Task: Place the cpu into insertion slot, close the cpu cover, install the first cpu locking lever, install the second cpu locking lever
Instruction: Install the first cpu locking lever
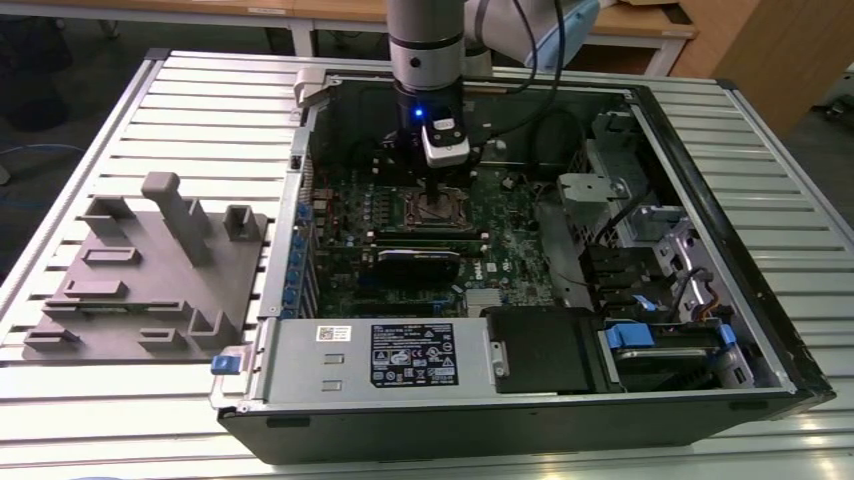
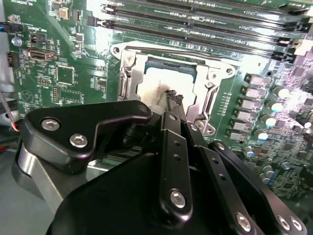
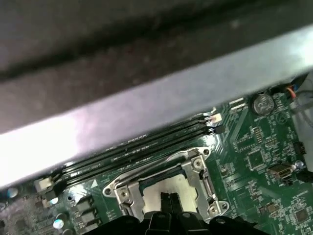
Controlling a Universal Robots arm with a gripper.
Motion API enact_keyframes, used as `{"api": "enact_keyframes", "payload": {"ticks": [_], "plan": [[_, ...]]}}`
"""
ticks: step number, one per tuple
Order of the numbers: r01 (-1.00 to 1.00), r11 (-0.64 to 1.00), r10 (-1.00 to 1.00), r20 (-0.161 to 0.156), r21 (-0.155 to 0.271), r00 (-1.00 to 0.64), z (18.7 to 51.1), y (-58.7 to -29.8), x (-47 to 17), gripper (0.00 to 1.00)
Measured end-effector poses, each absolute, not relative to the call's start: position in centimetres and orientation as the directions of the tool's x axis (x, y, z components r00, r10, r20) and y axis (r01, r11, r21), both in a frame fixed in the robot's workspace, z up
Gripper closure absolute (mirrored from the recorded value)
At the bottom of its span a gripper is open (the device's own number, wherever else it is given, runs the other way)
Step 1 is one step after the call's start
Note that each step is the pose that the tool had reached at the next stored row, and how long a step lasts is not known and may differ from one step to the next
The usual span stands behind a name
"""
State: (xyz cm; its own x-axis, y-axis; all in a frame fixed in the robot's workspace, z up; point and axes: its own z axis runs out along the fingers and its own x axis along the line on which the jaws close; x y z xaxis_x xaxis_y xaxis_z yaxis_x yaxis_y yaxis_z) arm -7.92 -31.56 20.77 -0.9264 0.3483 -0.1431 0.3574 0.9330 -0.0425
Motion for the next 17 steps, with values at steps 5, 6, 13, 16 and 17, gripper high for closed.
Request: {"api": "enact_keyframes", "payload": {"ticks": [5,6,13,16,17], "plan": [[0.356,0.933,0.348,-0.128,-0.047,-0.929,20.69,-31.56,-7.87,0.9],[0.355,0.933,0.348,-0.115,-0.051,-0.93,20.67,-31.56,-7.84,0.9],[0.343,0.938,0.336,-0.103,-0.055,-0.936,20.65,-31.56,-7.79,0.9],[0.303,0.951,0.297,-0.102,-0.055,-0.949,20.65,-31.56,-7.78,0.9],[0.289,0.956,0.282,-0.102,-0.055,-0.954,20.65,-31.55,-7.78,0.9]]}}
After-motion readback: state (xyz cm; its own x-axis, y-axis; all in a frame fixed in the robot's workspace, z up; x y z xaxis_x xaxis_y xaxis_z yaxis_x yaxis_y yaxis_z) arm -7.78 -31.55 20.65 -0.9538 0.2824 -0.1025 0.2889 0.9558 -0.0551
